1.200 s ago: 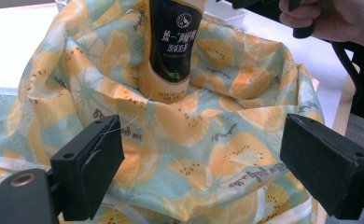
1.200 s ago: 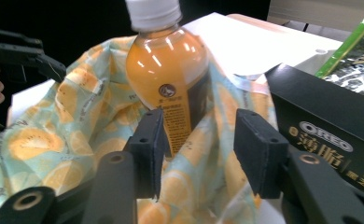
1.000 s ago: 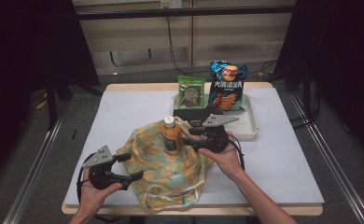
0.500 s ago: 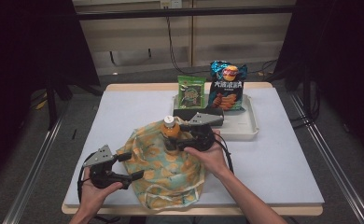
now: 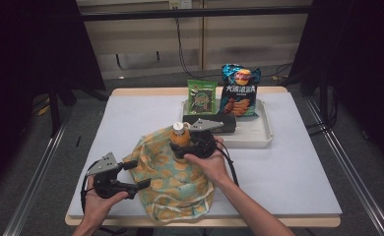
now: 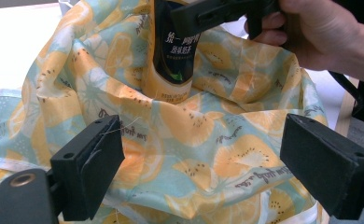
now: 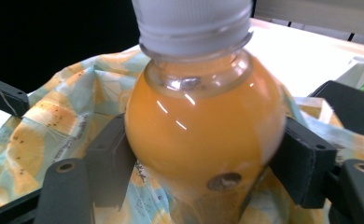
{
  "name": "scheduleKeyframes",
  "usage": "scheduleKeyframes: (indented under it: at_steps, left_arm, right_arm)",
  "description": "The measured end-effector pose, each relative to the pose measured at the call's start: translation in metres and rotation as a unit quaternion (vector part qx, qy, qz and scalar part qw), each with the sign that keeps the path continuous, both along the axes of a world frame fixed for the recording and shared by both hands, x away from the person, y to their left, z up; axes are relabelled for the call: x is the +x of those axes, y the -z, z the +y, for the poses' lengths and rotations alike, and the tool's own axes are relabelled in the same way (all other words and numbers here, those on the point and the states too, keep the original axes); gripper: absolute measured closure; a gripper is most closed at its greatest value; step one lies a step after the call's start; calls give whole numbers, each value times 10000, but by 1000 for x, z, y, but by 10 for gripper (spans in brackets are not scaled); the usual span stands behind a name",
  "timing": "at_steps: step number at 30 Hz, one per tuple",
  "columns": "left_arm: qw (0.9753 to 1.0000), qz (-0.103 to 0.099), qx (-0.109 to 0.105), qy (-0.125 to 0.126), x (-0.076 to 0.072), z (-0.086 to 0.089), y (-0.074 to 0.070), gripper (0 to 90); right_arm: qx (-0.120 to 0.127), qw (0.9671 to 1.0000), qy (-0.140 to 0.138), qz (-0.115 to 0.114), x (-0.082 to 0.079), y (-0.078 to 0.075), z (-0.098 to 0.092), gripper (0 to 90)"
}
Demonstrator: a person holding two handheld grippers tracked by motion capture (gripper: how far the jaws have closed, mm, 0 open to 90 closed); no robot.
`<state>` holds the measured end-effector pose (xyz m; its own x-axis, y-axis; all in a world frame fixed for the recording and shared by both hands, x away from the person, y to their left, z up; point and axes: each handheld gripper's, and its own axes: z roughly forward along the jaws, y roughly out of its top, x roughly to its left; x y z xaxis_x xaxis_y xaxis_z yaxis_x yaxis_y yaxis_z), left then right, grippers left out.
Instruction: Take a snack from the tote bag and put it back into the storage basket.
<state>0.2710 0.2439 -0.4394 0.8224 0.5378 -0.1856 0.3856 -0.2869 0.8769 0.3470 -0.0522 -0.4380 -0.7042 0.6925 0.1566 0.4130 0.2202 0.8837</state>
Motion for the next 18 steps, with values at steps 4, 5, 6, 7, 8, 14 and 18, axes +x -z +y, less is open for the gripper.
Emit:
scheduleKeyframes:
  at_steps: [4, 5, 6, 7, 8, 14, 18]
  left_arm:
    - [10000, 4, 28, 2, 0, 0, 0, 129]
    - [10000, 15, 16, -9, 0, 0, 0, 129]
    - [10000, 27, 13, -16, 0, 0, 1, 129]
    - [10000, 37, -1, -1, 1, 0, 1, 129]
    - [10000, 33, -1, 0, 1, 0, 1, 129]
    - [10000, 24, -19, 2, 1, 1, 1, 129]
    - [10000, 15, 16, -9, 0, 2, 0, 129]
  right_arm:
    - [-8, 10000, -9, -11, 2, 4, 4, 283]
    - [-3, 10000, 18, 0, 2, 5, 4, 305]
    - [-3, 10000, 32, 4, 3, 5, 4, 306]
    - [32, 10000, 29, 23, 4, 6, 5, 309]
    - [22, 10000, 27, 8, 4, 6, 5, 313]
    - [-49, 9999, -118, 23, 5, 4, 1, 323]
    - [12, 9995, -310, 12, 5, 2, -3, 324]
